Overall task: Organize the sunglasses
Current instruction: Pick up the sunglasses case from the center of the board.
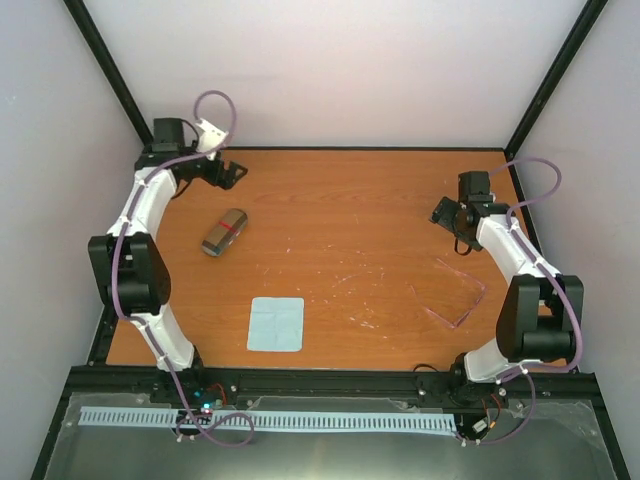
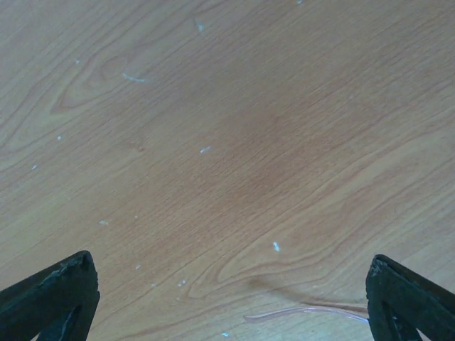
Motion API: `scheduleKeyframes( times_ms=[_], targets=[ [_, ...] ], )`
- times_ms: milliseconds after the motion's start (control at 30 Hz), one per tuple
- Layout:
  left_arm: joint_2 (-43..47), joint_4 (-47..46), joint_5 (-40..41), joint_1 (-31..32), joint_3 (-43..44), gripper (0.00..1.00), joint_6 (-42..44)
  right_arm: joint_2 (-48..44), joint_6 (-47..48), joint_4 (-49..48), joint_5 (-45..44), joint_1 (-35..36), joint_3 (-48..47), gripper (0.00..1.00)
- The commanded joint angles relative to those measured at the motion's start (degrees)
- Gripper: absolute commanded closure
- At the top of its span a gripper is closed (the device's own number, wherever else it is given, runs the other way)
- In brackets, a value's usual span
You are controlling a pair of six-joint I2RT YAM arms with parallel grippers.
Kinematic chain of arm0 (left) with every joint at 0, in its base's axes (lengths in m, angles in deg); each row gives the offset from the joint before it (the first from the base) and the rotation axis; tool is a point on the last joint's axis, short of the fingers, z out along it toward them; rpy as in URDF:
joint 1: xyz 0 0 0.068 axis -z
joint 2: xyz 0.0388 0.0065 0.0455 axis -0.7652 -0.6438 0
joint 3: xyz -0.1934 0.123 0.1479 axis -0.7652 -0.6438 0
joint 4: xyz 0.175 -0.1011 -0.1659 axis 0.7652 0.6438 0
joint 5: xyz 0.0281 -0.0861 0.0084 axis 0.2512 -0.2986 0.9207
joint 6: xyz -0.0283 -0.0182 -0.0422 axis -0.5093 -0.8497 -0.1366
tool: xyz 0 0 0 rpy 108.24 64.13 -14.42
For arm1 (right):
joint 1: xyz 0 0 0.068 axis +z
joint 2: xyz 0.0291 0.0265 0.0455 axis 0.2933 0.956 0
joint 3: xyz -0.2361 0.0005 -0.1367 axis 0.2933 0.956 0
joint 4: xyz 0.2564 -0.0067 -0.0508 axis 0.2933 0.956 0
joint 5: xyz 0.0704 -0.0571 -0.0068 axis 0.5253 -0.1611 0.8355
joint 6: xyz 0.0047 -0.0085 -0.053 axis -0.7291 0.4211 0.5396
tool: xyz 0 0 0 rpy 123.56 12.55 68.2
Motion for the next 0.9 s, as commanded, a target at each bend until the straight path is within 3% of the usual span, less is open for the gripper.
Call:
scheduleKeyframes(
  times_ms=[0,100,233,433,567,867],
  targets=[
    [4.06,9.69,17.75,4.87,-6.24,0.02,15.71,2.14,2.03,0.43,6.9,-0.3,-2.72,0.0],
    [4.53,13.74,23.97,6.05,-9.36,0.05,18.3,3.02,4.9,-3.41,16.61,0.17,-3.12,0.0],
    [4.72,15.96,30.87,6.07,-12.44,0.06,17.85,6.34,5.22,-1.43,16.72,2.5,-7.42,0.03],
    [1.97,14.79,33.92,6.07,-12.52,0.05,14.56,9.45,5.57,-2.04,18.56,4.99,-9.41,0.03],
    [-0.02,16.21,31.55,6.07,-11.09,0.04,14.16,10.26,4.77,-3.19,20.02,5.41,-9.29,0.02],
    [-0.2,10.78,34.4,5.98,-18.44,0.05,12.4,10.16,4.43,-3.53,20.52,6.1,-9.1,0.03]
  ],
)
